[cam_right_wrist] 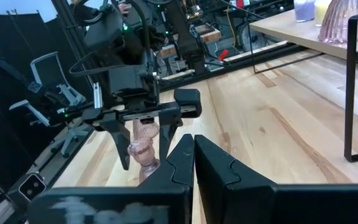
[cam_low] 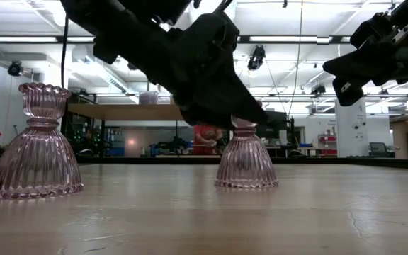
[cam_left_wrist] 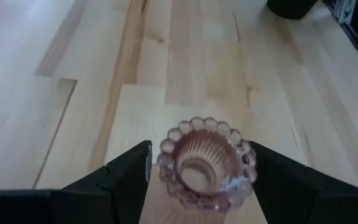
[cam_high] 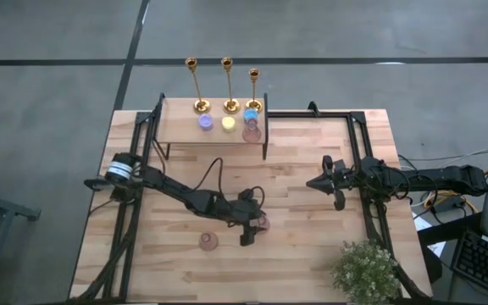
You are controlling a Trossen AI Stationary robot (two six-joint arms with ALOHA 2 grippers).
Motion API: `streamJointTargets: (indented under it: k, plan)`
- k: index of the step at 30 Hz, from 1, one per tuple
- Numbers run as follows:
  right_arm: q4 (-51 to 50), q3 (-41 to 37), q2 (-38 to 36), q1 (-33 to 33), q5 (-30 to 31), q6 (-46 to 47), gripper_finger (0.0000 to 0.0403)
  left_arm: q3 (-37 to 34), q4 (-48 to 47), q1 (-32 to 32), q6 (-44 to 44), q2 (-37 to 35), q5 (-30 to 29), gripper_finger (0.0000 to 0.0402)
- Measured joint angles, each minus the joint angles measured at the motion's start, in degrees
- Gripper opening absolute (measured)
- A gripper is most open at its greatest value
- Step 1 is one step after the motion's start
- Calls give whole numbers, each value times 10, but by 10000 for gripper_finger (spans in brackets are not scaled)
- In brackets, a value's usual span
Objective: Pick & Place candle stick holders
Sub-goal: Put the right pink candle holder on the shelf aligned with the pink candle holder
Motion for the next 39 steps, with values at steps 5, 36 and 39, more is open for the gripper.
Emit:
streamJointTargets:
  k: [5,36,39]
  plan:
    - [-6,0,1,0,0,0,8,0,23,0,-6,18,0,241]
    - [-9,0,0,0,0,0,8,0,-193,19,-59,-195,-238,139]
    - [-9,0,0,0,0,0,8,-7,-205,39,-61,-235,-272,140]
